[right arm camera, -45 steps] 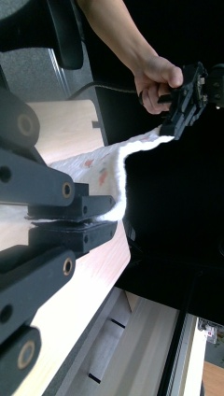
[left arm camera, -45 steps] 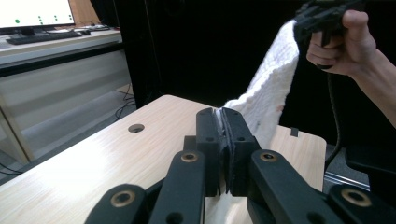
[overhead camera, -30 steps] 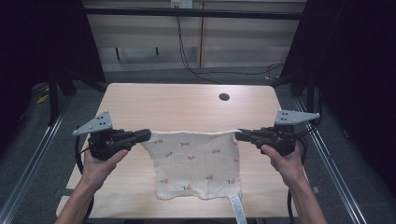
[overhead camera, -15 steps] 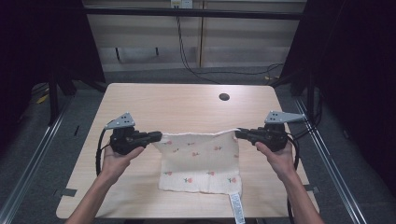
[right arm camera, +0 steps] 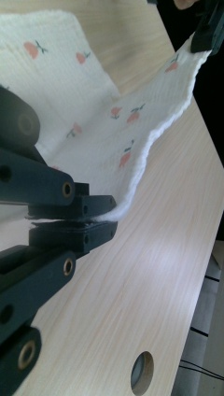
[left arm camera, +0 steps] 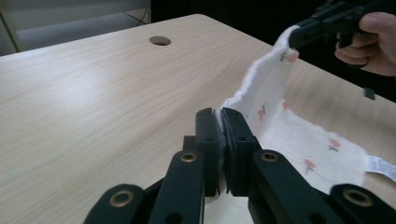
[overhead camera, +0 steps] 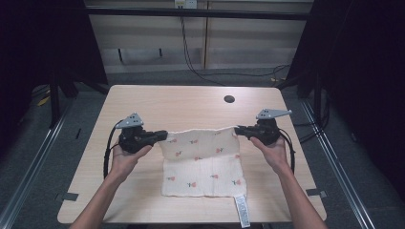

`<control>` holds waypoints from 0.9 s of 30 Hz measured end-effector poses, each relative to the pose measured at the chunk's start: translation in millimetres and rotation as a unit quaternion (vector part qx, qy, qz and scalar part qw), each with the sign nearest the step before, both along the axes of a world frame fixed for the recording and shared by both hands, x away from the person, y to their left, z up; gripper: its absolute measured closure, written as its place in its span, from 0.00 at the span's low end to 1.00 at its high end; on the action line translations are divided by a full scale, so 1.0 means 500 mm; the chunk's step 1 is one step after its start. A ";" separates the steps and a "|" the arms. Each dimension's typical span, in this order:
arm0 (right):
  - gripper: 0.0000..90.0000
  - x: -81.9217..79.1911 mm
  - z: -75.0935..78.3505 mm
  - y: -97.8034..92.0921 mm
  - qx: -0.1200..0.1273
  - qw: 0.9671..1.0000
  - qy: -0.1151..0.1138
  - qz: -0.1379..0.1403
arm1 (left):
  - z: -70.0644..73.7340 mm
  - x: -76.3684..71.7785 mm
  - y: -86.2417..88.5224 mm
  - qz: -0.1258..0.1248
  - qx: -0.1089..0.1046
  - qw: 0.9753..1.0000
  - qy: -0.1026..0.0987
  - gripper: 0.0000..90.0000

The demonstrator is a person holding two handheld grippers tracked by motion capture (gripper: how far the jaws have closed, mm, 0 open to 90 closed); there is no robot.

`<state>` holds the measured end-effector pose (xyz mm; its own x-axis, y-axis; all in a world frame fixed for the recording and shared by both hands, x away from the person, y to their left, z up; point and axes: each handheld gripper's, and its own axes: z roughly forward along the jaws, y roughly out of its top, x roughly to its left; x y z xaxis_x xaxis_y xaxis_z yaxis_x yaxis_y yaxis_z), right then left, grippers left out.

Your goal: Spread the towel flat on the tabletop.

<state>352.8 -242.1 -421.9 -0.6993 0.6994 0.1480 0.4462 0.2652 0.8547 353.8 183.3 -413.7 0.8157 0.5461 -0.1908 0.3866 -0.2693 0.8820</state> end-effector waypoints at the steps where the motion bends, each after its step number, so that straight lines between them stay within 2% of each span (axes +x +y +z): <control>1: 0.97 0.000 0.000 0.000 0.000 1.000 0.000 0.000 | -0.004 0.007 0.003 0.006 0.002 1.000 -0.002 0.96; 2: 0.97 0.006 -0.004 0.001 0.000 1.000 0.003 0.001 | -0.009 0.015 0.003 0.009 0.006 1.000 -0.004 0.96; 5: 0.97 0.025 -0.020 0.002 -0.003 1.000 0.016 -0.004 | -0.031 0.043 -0.007 0.015 0.009 1.000 0.007 0.96; 9: 0.95 0.049 -0.037 -0.002 -0.001 0.999 0.034 -0.018 | -0.049 0.075 -0.023 0.023 0.033 0.999 0.013 0.95; 10: 0.94 0.056 -0.041 -0.004 -0.002 0.999 0.037 -0.021 | -0.053 0.086 -0.025 0.016 0.041 0.999 0.019 0.93; 12: 0.90 0.068 -0.047 -0.007 -0.001 0.998 0.042 -0.037 | -0.058 0.102 -0.030 0.031 0.072 0.997 0.018 0.89; 13: 0.86 0.073 -0.049 -0.008 -0.004 0.998 0.045 -0.044 | -0.059 0.111 -0.028 0.035 0.063 0.997 0.029 0.87; 15: 0.85 0.077 -0.052 -0.011 -0.005 0.997 0.048 -0.058 | -0.056 0.117 -0.023 0.045 0.061 0.997 0.028 0.81; 16: 0.83 0.075 -0.053 -0.015 -0.005 0.997 0.047 -0.059 | -0.054 0.117 -0.019 0.045 0.053 0.997 0.031 0.78; 18: 0.83 0.074 -0.053 -0.017 -0.006 0.997 0.050 -0.058 | -0.050 0.114 -0.012 0.047 0.055 0.997 0.027 0.75; 19: 0.82 0.071 -0.053 -0.018 -0.006 0.997 0.054 -0.052 | -0.051 0.109 -0.009 0.049 0.051 0.997 0.029 0.70; 22: 0.80 0.056 -0.050 -0.019 -0.006 0.998 0.055 -0.041 | -0.068 0.092 -0.002 0.039 0.054 0.997 0.036 0.69; 24: 0.77 0.032 -0.052 -0.013 -0.013 0.998 0.056 -0.029 | -0.084 0.073 -0.001 0.027 0.061 0.997 0.043 0.70; 26: 0.76 0.025 -0.054 -0.010 -0.015 0.998 0.056 -0.024 | -0.092 0.055 0.000 0.011 0.065 0.997 0.050 0.69; 27: 0.74 0.015 -0.056 -0.006 -0.021 0.998 0.057 -0.019 | -0.096 0.041 0.003 0.007 0.055 0.997 0.055 0.69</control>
<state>360.1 -244.9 -449.8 -0.6529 0.7318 0.1955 0.5505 0.2812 0.7861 374.2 184.7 -461.7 0.7860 0.5792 -0.2163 0.4830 -0.3569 0.7996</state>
